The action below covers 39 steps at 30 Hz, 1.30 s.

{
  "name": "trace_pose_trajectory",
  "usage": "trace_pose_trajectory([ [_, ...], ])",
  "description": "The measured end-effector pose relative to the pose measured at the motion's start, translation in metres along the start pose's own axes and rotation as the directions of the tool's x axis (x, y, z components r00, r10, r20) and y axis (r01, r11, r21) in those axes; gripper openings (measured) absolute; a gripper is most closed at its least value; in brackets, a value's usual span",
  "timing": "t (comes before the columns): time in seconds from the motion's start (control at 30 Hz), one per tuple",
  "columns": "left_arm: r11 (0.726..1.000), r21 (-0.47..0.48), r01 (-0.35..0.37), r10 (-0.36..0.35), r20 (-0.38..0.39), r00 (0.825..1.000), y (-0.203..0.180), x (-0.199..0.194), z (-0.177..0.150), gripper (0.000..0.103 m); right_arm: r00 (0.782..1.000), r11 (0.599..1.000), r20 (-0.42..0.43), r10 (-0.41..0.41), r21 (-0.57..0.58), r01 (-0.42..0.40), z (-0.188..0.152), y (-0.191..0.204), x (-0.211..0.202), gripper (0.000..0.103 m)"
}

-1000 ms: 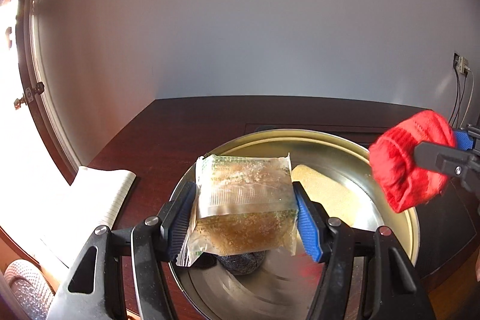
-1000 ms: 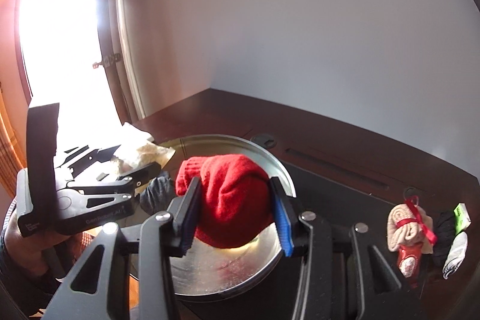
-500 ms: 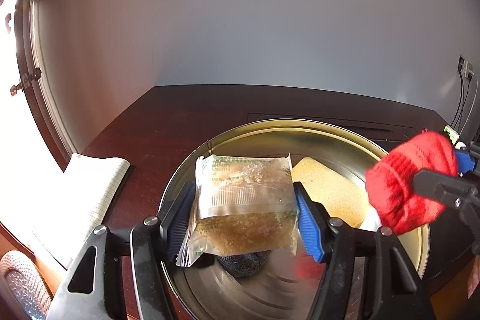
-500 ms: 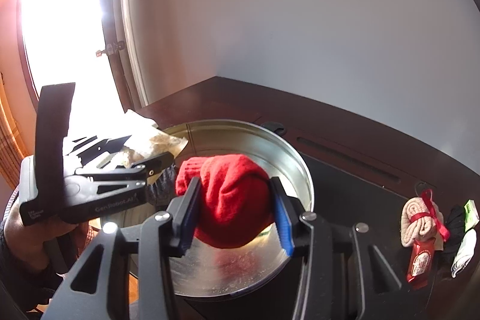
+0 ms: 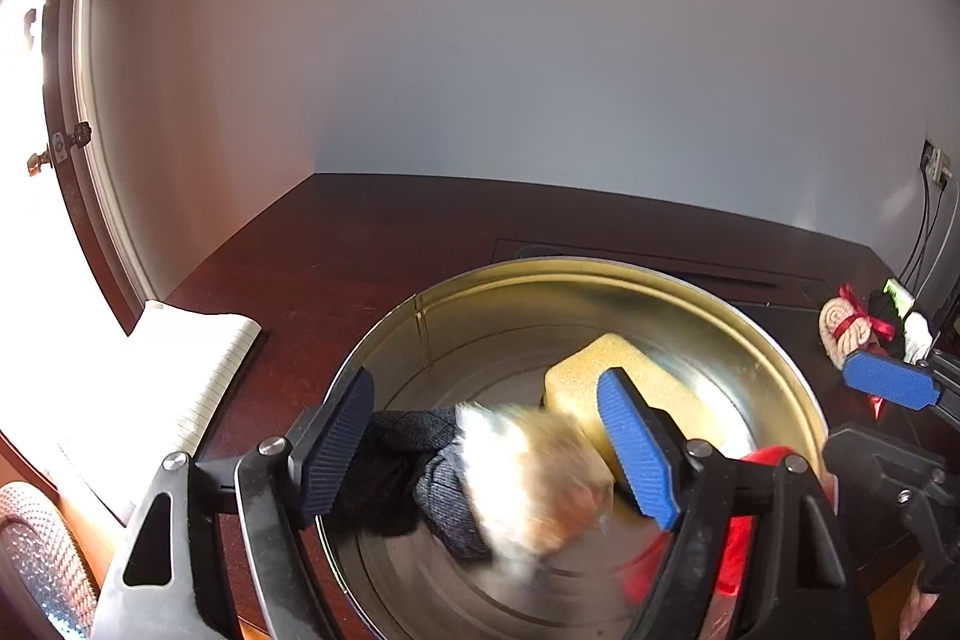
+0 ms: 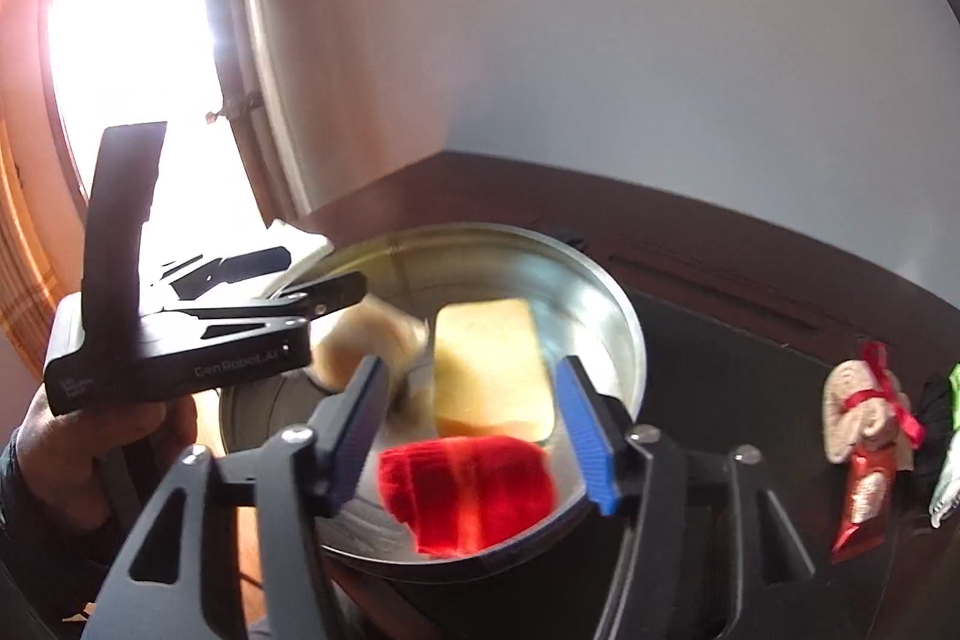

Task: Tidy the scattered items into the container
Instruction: 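Carry the red glove and food bag over the tin and release both, then move both tools back toward the remaining items on the mat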

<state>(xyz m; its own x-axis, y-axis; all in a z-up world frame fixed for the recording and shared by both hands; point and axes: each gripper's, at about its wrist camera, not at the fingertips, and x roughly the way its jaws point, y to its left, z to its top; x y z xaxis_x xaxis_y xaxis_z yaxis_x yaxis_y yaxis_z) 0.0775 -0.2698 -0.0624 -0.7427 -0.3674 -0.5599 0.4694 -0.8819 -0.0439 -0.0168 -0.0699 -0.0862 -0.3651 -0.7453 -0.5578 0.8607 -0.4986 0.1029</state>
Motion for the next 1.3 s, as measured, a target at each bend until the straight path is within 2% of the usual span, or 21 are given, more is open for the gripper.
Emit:
trace_pose_trajectory([
  [0.23,0.999,-0.03,0.029,-0.029,0.004,1.0,-0.003,-0.001,0.003,0.08,0.996,0.994,0.071,-0.053,0.104,0.046,-0.017,-0.026,-0.043,0.074],
  [0.4,0.997,-0.022,0.069,-0.069,0.01,0.998,-0.021,-0.009,0.007,0.08,0.987,0.971,0.104,-0.12,0.219,0.095,-0.042,-0.059,-0.078,0.083],
  [0.63,0.986,0.049,0.158,-0.16,0.024,0.987,-0.069,-0.025,0.016,0.08,0.971,0.925,0.122,-0.204,0.348,0.151,-0.074,-0.097,-0.115,0.084],
  [0.73,0.97,0.109,0.217,-0.221,0.027,0.975,-0.102,-0.034,0.019,0.08,0.962,0.904,0.122,-0.243,0.389,0.179,-0.087,-0.112,-0.129,0.085],
  [0.83,0.943,0.164,0.29,-0.295,0.009,0.955,-0.139,-0.039,0.02,0.081,0.953,0.879,0.122,-0.279,0.431,0.202,-0.103,-0.125,-0.145,0.087],
  [0.97,0.893,0.235,0.383,-0.389,-0.023,0.921,-0.192,-0.044,0.017,0.081,0.937,0.842,0.121,-0.328,0.487,0.232,-0.123,-0.144,-0.167,0.087],
  [1.07,0.863,0.275,0.424,-0.424,-0.061,0.903,-0.228,-0.04,0.009,0.081,0.923,0.819,0.121,-0.364,0.515,0.255,-0.135,-0.155,-0.186,0.088],
  [1.17,0.841,0.265,0.472,-0.454,-0.129,0.882,-0.257,-0.023,-0.001,0.081,0.911,0.789,0.113,-0.396,0.549,0.275,-0.149,-0.167,-0.202,0.091],
  [1.3,0.848,0.226,0.48,-0.43,-0.236,0.871,-0.285,0.01,-0.016,0.081,0.906,0.761,0.1,-0.411,0.584,0.281,-0.166,-0.18,-0.21,0.092],
])
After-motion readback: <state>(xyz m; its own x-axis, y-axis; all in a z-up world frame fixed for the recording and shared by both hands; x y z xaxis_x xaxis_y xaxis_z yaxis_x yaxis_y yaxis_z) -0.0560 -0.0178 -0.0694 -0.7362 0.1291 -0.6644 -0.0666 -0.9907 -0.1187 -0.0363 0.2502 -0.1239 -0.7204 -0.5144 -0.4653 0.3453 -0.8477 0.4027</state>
